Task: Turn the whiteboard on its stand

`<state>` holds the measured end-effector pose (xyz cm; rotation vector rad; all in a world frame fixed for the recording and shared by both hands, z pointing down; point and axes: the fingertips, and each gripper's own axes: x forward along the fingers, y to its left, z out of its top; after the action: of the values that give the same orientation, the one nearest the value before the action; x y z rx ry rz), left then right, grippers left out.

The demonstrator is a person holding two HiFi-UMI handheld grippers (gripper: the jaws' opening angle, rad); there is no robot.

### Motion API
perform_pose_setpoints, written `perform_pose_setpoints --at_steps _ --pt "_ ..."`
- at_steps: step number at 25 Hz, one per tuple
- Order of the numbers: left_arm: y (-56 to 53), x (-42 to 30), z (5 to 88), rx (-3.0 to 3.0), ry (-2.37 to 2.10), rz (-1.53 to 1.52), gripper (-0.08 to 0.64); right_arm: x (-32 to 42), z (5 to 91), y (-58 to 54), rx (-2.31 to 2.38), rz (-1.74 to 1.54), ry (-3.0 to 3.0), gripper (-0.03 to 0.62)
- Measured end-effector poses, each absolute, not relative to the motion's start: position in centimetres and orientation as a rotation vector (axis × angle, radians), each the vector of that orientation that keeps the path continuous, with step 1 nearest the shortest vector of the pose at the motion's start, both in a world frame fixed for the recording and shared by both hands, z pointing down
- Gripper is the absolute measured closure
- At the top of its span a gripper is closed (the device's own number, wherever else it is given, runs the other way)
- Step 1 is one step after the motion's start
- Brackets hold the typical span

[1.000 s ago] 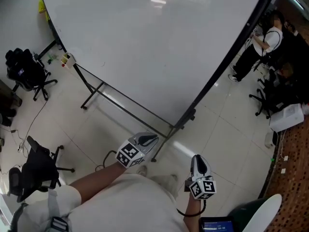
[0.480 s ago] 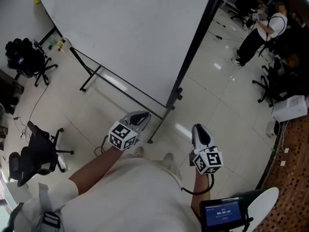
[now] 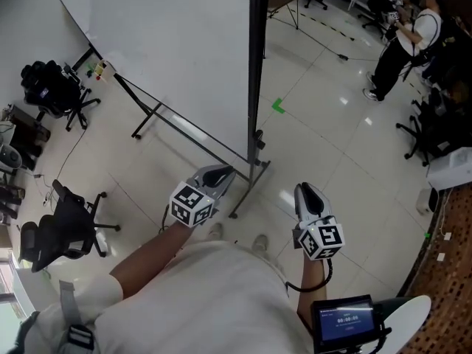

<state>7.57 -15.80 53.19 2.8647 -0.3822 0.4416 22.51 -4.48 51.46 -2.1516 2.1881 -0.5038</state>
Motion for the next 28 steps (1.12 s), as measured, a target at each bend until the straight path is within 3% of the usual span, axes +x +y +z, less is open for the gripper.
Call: perform_pose_setpoints --at_steps 10,16,24,28 --pt "-13.7 7.8 54.2 2.789 -0.572 0.488 0.503 24.3 53.4 -5.2 -1.960 -0.519 2.405 0.518" --pt "-12.8 5.8 54.5 2.725 -0.729 0.484 0.503 23.2 55.1 -7.9 -1.830 -0.523 2.595 0.426" --pt "-11.7 4.0 55.2 2.647 -0.864 0.468 0.503 21.6 55.8 -13.0 -1.708 -0.456 2.762 0.411" --pt "-12.2 3.3 53.9 2.564 -0.903 0.318 0.502 20.9 55.3 -15.7 -1.676 -0.419 2.800 0.409"
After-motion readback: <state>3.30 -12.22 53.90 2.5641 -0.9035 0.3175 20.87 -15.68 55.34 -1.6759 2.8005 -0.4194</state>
